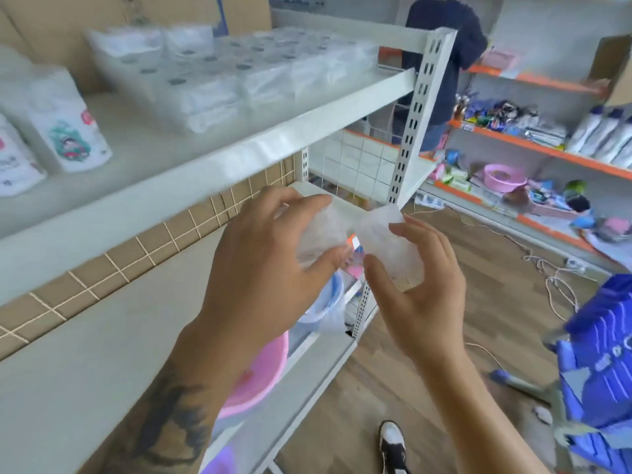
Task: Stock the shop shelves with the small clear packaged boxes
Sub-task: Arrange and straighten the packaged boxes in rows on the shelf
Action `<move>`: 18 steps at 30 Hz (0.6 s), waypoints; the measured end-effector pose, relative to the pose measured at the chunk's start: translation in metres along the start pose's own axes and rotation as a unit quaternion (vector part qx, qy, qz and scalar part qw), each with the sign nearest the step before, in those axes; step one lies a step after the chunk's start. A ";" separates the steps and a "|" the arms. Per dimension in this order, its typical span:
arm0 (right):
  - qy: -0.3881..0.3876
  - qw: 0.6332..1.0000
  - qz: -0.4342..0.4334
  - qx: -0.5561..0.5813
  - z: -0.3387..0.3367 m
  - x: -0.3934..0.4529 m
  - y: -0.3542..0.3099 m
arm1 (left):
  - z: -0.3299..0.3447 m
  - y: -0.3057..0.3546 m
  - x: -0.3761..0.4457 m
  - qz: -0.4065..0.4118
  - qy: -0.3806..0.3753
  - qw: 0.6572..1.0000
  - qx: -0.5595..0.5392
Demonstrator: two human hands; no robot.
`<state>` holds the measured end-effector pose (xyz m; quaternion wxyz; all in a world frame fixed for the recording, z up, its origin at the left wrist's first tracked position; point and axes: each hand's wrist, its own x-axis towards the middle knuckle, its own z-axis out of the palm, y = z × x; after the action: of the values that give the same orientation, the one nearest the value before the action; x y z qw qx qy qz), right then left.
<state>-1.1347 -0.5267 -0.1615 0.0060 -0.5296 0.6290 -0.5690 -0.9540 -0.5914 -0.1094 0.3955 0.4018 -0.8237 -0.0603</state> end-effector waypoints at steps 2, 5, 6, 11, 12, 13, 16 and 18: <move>-0.012 0.999 -0.016 0.035 0.009 0.031 0.011 | 0.005 0.004 0.021 -0.009 0.026 0.999 0.023; -0.040 0.995 -0.048 0.083 0.016 0.085 0.024 | 0.011 0.016 0.060 -0.033 0.058 0.997 0.031; -0.051 0.992 -0.063 0.094 0.017 0.105 0.029 | 0.013 0.019 0.075 -0.045 0.071 0.996 0.034; -0.117 0.973 -0.140 0.142 0.027 0.208 0.045 | 0.014 0.028 0.141 -0.108 0.126 0.983 0.083; -0.133 0.967 -0.160 0.145 0.031 0.225 0.045 | 0.013 0.028 0.151 -0.120 0.137 0.979 0.093; -0.150 0.961 -0.178 0.149 0.035 0.242 0.045 | 0.011 0.028 0.160 -0.134 0.143 0.975 0.102; -0.205 0.940 -0.202 0.181 0.052 0.281 0.037 | 0.001 0.022 0.183 -0.178 0.145 0.964 0.136; -0.247 0.927 -0.204 0.196 0.064 0.301 0.027 | -0.008 0.016 0.195 -0.206 0.135 0.957 0.156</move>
<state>-1.2459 -0.7798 -0.0248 0.1486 -0.7589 0.3620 -0.5205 -1.0291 -0.7168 0.0203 0.4143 0.6236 -0.6615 0.0440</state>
